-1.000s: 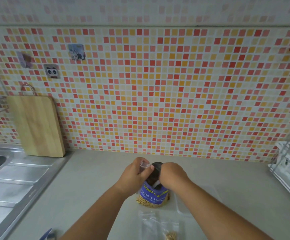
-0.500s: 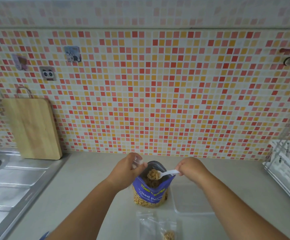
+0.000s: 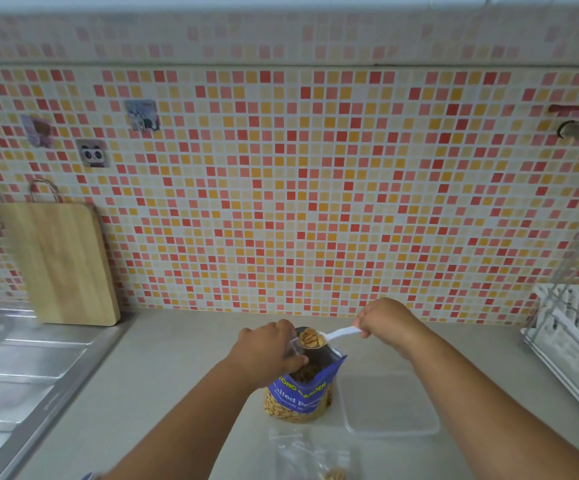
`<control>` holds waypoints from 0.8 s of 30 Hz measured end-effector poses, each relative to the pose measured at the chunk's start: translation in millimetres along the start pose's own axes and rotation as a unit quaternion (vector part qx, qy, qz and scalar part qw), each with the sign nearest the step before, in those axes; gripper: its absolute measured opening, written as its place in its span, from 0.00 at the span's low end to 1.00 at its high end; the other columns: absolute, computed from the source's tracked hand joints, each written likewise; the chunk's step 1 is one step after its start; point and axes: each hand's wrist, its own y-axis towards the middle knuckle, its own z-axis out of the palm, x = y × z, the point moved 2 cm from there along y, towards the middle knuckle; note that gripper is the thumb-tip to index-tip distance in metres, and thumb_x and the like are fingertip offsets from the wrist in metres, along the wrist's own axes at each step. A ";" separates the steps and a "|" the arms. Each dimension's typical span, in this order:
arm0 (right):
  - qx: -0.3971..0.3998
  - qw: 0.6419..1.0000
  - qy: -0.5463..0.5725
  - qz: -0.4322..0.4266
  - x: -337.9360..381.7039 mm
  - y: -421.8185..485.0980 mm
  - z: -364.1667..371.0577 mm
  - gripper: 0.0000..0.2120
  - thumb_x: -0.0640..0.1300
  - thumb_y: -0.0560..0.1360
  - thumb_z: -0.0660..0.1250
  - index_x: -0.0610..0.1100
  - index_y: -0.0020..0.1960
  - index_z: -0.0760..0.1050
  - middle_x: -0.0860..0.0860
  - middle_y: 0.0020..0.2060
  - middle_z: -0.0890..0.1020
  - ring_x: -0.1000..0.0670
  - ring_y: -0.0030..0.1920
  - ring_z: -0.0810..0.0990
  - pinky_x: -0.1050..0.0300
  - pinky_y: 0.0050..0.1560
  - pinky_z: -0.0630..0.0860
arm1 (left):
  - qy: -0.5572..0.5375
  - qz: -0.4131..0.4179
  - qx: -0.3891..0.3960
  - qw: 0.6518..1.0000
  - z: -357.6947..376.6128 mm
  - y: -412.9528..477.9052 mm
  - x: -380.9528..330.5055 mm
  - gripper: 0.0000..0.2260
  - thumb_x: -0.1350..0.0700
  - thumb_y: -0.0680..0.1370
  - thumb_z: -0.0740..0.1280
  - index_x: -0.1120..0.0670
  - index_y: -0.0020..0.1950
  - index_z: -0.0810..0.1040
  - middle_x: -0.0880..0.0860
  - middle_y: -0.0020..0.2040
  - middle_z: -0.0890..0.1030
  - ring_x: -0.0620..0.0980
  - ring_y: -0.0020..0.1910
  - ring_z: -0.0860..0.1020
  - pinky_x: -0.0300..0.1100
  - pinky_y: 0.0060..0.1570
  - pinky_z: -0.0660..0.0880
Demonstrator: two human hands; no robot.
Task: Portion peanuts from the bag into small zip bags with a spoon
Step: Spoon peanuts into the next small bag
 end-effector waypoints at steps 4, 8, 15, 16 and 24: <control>-0.071 0.979 0.180 -0.068 -3.7 -12.7 2.3 0.13 0.39 0.73 0.63 0.36 0.54 0.80 0.47 0.39 0.81 0.54 0.35 0.74 0.65 0.39 0.73 | -0.008 -0.014 0.004 1.000 0.8 4.3 -1.7 0.23 0.39 0.75 0.63 0.51 0.64 0.67 0.50 0.57 0.79 0.52 0.54 0.77 0.48 0.57 0.68; -0.016 0.999 0.020 -0.037 20.9 -9.2 -7.9 0.16 0.43 0.77 0.61 0.43 0.64 0.75 0.49 0.57 0.79 0.52 0.46 0.72 0.61 0.47 0.69 | -0.013 -0.017 0.019 1.000 1.8 7.8 -5.6 0.22 0.40 0.74 0.64 0.51 0.62 0.68 0.51 0.55 0.79 0.52 0.52 0.77 0.47 0.55 0.69; -0.021 0.990 0.060 -0.129 35.7 -22.0 -18.1 0.15 0.40 0.77 0.60 0.40 0.62 0.76 0.45 0.57 0.80 0.50 0.47 0.77 0.63 0.46 0.72 | -0.045 -0.022 0.026 0.998 3.1 13.0 -11.2 0.22 0.41 0.75 0.64 0.53 0.63 0.68 0.52 0.55 0.78 0.53 0.52 0.77 0.47 0.53 0.71; -0.039 0.985 0.064 -0.153 34.9 -23.0 -19.2 0.14 0.40 0.76 0.61 0.39 0.59 0.78 0.45 0.53 0.82 0.51 0.42 0.76 0.64 0.42 0.72 | -0.059 -0.023 0.019 0.998 4.1 13.6 -10.5 0.22 0.41 0.75 0.64 0.53 0.63 0.68 0.52 0.55 0.78 0.53 0.53 0.77 0.47 0.53 0.71; -0.212 0.936 0.003 -0.281 53.9 -78.3 -40.3 0.10 0.41 0.74 0.62 0.49 0.50 0.80 0.50 0.51 0.79 0.48 0.52 0.76 0.53 0.50 0.75 | -0.251 -0.032 -0.099 0.962 8.7 9.4 -14.4 0.18 0.46 0.77 0.64 0.56 0.60 0.70 0.51 0.48 0.76 0.53 0.46 0.75 0.45 0.44 0.72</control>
